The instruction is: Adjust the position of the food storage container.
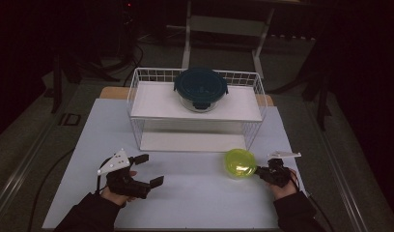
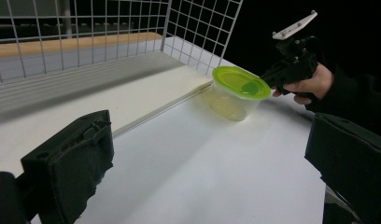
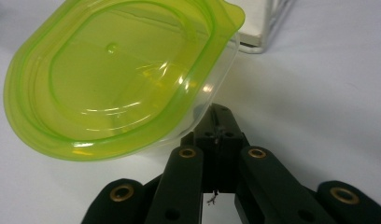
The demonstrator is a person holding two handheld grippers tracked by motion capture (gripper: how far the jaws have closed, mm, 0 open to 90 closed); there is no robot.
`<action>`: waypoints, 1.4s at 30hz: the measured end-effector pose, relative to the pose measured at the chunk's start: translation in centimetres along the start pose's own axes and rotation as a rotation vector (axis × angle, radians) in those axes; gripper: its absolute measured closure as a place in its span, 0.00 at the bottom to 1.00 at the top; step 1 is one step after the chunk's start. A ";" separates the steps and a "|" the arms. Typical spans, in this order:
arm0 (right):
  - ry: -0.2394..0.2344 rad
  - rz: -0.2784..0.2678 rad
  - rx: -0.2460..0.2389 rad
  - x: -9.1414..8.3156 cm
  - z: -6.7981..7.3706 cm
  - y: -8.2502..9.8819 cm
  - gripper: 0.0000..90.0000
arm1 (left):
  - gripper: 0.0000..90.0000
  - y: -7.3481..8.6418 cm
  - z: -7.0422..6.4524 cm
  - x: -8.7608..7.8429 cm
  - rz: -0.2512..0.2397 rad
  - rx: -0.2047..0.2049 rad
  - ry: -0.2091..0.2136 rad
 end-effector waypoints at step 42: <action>-0.100 0.030 -0.083 4.0 4.8 -2.6 1.00 | 0.01 0.1 0.0 0.0 0.003 0.006 -0.001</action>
Point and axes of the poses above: each handheld gripper's, and its own axes: x roughly forward along the jaws, y roughly out of its underside, z roughly to its left, the point moved 10 cm from there along x, roughly forward along the jaws, and after that the axes turned 5 degrees about -x, right-handed, at the moved point
